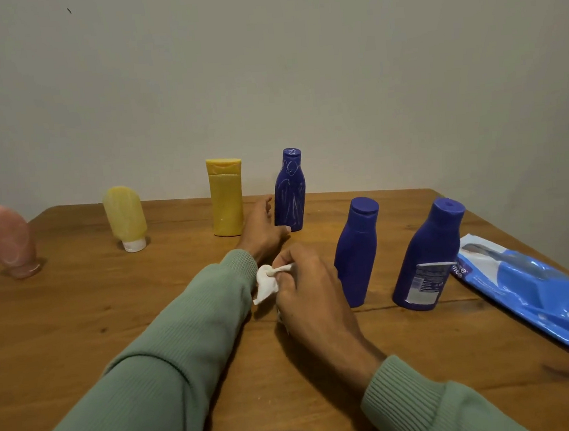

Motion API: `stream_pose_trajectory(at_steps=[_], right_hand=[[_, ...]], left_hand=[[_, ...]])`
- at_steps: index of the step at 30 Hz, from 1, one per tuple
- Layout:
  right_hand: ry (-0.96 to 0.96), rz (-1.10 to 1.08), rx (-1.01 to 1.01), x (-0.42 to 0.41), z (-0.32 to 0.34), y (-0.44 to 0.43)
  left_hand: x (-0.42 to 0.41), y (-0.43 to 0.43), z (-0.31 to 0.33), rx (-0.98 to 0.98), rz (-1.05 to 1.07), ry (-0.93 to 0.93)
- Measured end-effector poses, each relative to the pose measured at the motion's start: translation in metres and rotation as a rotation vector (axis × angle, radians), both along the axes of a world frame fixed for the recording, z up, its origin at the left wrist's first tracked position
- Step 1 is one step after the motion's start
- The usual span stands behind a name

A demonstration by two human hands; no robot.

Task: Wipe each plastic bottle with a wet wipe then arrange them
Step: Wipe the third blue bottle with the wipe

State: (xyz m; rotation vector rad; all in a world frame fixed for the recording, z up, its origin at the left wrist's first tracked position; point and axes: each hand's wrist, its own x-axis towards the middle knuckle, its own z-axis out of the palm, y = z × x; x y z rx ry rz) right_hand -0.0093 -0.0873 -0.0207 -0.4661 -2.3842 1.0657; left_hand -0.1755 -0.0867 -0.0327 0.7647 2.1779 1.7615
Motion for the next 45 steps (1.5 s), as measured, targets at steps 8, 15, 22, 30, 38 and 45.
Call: stream_pose_trajectory(at_steps=[8, 15, 22, 30, 38, 45], right_hand=[[0.001, 0.005, -0.013, 0.001, 0.002, 0.000], [0.018, 0.036, -0.022, 0.012, 0.010, -0.007], [0.111, 0.073, -0.061, 0.044, 0.029, -0.014], [0.312, 0.059, -0.059, 0.085, 0.058, -0.017], [0.447, 0.083, -0.040, 0.115, 0.079, -0.018], [0.374, 0.214, 0.071, 0.124, 0.071, -0.029]], left_hand=[[-0.013, 0.012, -0.007, 0.018, 0.040, 0.084], [0.000, -0.004, -0.001, 0.009, 0.042, 0.106], [0.043, -0.051, 0.032, 0.085, -0.041, 0.033], [0.115, -0.122, 0.070, 0.344, -0.228, -0.238], [0.186, -0.159, 0.075, 0.540, -0.324, -0.427], [0.212, -0.161, 0.062, 0.687, -0.298, -0.554]])
